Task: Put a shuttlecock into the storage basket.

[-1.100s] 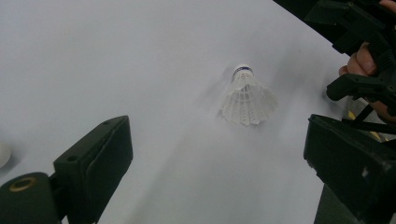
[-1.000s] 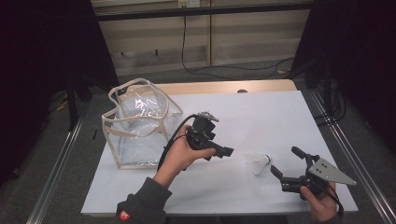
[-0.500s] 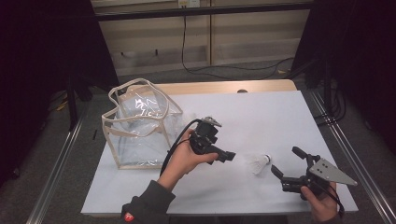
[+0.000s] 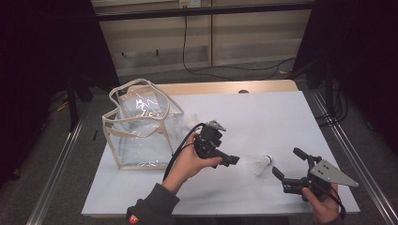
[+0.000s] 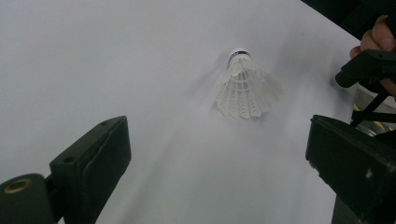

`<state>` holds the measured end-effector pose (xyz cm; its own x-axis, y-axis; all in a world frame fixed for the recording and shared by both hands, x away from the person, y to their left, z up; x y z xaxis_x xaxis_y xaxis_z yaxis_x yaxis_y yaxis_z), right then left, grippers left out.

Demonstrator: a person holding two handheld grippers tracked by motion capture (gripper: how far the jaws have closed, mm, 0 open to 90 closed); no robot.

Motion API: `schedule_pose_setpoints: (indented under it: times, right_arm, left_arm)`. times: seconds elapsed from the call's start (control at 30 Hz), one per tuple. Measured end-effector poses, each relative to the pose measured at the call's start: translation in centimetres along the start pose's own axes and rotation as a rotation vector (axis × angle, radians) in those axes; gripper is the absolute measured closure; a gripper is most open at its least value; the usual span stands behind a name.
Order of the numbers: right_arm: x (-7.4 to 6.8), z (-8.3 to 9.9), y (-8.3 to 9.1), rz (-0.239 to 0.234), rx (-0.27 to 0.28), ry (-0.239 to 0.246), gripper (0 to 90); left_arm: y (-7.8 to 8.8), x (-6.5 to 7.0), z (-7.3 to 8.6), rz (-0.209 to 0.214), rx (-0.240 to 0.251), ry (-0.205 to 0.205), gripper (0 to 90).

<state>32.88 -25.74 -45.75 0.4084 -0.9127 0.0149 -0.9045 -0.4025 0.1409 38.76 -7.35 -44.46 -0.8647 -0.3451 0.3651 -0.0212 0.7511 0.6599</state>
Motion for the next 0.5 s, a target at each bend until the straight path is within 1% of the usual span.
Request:
schedule_pose_setpoints:
  times: [0.3, 0.37, 0.5]
  right_arm:
    - [0.0, 0.1, 0.1, 0.002, -0.004, -0.002, 1.6]
    - [0.1, 0.1, 0.1, 0.004, -0.001, 0.004, 1.6]
    - [0.3, 0.1, 0.1, 0.004, -0.001, -0.007, 1.6]
  left_arm:
    - [-0.8, 0.3, 0.0, 0.007, -0.007, -0.014, 6.8]
    - [-1.1, 0.2, 0.1, 0.006, -0.013, -0.012, 6.7]
    - [-1.5, 0.1, 0.2, 0.001, -0.021, -0.009, 6.8]
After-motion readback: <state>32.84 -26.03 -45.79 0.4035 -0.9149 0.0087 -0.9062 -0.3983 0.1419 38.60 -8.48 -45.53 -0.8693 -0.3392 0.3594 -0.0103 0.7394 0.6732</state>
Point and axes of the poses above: each handheld gripper's, and its own axes: y roughly backward along the jaws, z roughly out of its underside, x roughly to its right, the point moved 10 cm from there along -y, roughly forward along the jaws, and after that the axes turned 6 degrees about z, right-handed, at the moved point
